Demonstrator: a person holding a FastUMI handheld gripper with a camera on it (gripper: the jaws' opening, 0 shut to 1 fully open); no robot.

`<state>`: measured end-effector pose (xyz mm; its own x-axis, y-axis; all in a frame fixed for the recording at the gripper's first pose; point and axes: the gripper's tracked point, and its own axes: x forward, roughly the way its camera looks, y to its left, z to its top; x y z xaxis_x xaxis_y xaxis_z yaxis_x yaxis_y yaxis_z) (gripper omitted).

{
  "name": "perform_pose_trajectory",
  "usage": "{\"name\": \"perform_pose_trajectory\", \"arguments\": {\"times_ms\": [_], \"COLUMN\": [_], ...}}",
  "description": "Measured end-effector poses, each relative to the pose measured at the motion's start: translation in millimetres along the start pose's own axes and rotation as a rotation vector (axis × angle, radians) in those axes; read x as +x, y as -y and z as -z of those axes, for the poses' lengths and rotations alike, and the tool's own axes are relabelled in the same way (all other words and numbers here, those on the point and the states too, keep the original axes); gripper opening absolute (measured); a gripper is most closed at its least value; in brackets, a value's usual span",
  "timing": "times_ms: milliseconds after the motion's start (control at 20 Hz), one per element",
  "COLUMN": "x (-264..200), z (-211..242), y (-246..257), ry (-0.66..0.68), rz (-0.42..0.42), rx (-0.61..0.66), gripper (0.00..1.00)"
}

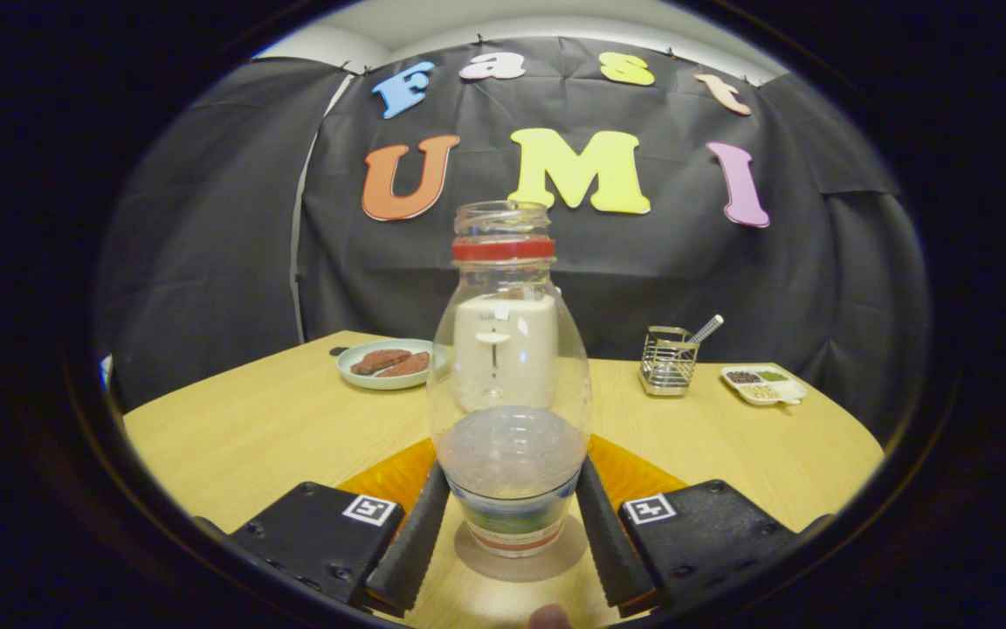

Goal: Take the bottle from table, then pour the juice into the cup, finally place the bottle on the coaster

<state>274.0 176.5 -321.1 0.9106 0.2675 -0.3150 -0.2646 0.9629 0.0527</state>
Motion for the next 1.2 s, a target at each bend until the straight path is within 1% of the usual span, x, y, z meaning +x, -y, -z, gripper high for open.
{"name": "perform_pose_trajectory", "arguments": {"times_ms": [100,550,900,1200], "x": [0.5,-1.8,-11.1,-45.1], "z": [-0.6,1.6,-6.6,-41.2], "y": [0.7,2.7,6.4,1.5], "ry": [0.0,0.001,0.014,0.073], "rz": [0.006,0.017,0.046,0.037], "rx": [-0.01,0.011,0.017,0.034], "gripper": [0.81,1.0,1.0,1.0]}}
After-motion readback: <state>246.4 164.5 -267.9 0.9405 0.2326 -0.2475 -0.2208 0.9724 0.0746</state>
